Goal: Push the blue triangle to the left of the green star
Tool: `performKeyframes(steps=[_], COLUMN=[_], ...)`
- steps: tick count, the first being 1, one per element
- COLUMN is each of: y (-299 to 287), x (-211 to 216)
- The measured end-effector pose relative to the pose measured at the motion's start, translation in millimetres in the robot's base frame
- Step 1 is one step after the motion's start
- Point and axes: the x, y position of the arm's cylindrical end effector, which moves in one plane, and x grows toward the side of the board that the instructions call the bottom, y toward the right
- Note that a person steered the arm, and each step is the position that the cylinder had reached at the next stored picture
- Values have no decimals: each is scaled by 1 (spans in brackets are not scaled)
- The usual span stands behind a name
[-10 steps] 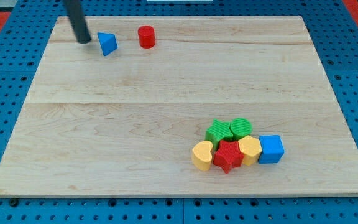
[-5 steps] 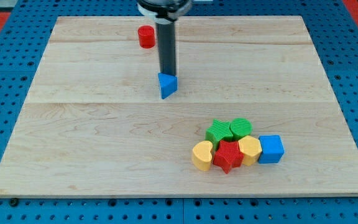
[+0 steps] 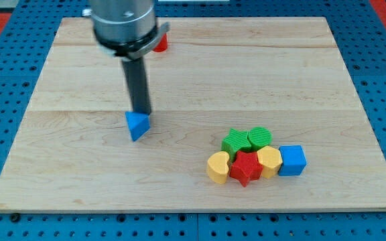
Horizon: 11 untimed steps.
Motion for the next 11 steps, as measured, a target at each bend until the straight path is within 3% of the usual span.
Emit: performKeyframes(steps=[2,4,6,8,10,11], y=[-46,20,37,61,122,113], x=[28,23,-12,16,21,43])
